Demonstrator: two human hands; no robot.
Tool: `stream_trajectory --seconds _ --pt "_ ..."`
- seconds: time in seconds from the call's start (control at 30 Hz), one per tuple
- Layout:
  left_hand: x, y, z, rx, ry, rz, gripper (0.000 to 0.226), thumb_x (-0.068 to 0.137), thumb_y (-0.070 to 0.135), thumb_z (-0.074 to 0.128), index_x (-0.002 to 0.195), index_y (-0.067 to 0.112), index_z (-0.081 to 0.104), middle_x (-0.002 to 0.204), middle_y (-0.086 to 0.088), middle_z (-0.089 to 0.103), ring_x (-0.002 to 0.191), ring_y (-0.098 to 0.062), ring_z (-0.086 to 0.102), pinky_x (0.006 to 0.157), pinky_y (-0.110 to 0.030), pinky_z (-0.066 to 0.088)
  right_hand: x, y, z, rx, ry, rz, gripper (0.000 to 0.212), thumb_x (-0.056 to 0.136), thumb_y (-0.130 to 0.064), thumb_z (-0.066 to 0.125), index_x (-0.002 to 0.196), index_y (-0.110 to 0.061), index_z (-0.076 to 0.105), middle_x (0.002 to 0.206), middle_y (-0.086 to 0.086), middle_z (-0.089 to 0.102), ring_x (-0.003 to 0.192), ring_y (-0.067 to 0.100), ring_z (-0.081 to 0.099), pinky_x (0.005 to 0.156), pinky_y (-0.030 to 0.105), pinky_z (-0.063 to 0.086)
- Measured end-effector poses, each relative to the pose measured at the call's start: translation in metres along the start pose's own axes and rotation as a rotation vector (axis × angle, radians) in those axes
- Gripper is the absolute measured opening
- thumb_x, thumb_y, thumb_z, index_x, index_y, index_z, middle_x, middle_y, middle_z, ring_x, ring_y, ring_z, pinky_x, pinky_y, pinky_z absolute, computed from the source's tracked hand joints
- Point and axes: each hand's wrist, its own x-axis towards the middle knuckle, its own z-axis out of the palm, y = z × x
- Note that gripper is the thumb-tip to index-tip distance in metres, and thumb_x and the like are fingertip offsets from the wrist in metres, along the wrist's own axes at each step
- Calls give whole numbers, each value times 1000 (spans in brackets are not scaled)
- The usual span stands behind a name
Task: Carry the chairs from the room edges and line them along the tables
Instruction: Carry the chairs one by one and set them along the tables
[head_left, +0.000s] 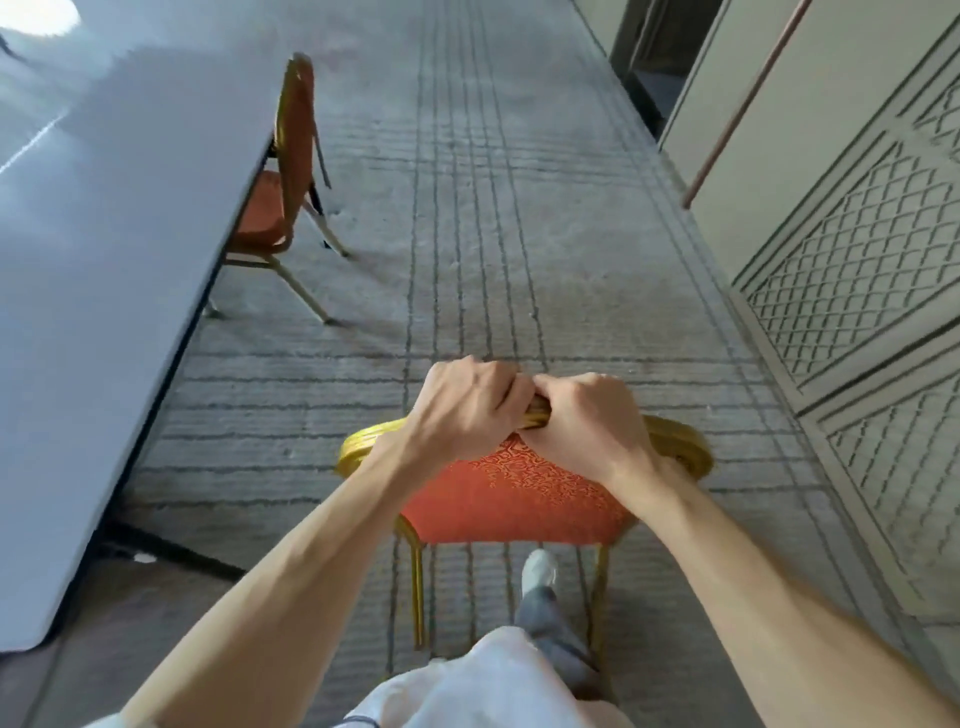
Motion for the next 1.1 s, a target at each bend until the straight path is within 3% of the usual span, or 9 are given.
stream_trajectory --seconds 0.2,0.33,0.47,0.57,0.67,0.8,0.93,1.1 --pt "56 -3 42 15 72 -208 50 88 51 17 60 17 40 69 -10 64 69 -36 60 55 -35 37 59 84 37 101 58 -263 21 77 -30 65 61 -20 56 53 -2 60 49 25 61 44 31 46" --pt "111 -16 79 85 96 -391 52 89 50 19 57 14 38 63 -7 60 62 -31 57 54 -32 28 116 143 68 157 -57 -390 23 80 -38 60 64 -23 55 55 -3 63 51 21 63 46 29 46" --pt "154 -20 112 135 54 -622 54 86 53 15 56 14 36 64 -7 60 65 -29 58 57 -35 39 159 188 95 226 -258 -445 22 79 -42 67 69 -23 60 63 -2 68 59 24 67 53 29 48" --pt "175 -23 120 150 63 -762 54 90 49 20 58 12 41 60 -3 54 64 -25 55 59 -34 37 188 206 107 281 -274 -566 21 81 -39 66 71 -22 63 62 -3 67 58 22 66 53 28 46" --pt "201 -33 114 142 93 -846 52 99 39 34 55 10 38 54 -1 44 61 -24 50 61 -35 36 219 216 116 363 -266 -599 22 83 -38 66 70 -21 61 59 -3 65 54 21 64 48 28 45" --pt "225 -64 97 132 165 -954 51 97 42 33 61 9 45 58 -2 52 62 -21 51 62 -36 40 269 206 128 348 -248 -638 27 82 -43 63 68 -20 59 55 -2 62 51 24 62 48 26 34" --pt "228 -89 76 85 130 -942 49 104 47 31 63 23 47 64 1 59 67 -19 55 66 -36 40 307 190 131 399 -329 -650 26 86 -46 61 78 -21 66 67 2 70 66 29 67 59 32 45" --pt "262 -133 66 137 198 -965 52 103 43 32 56 25 43 58 1 54 65 -18 51 66 -36 36 368 180 143 413 -485 -632 33 85 -47 61 64 -24 47 63 -2 63 64 27 61 61 31 43"
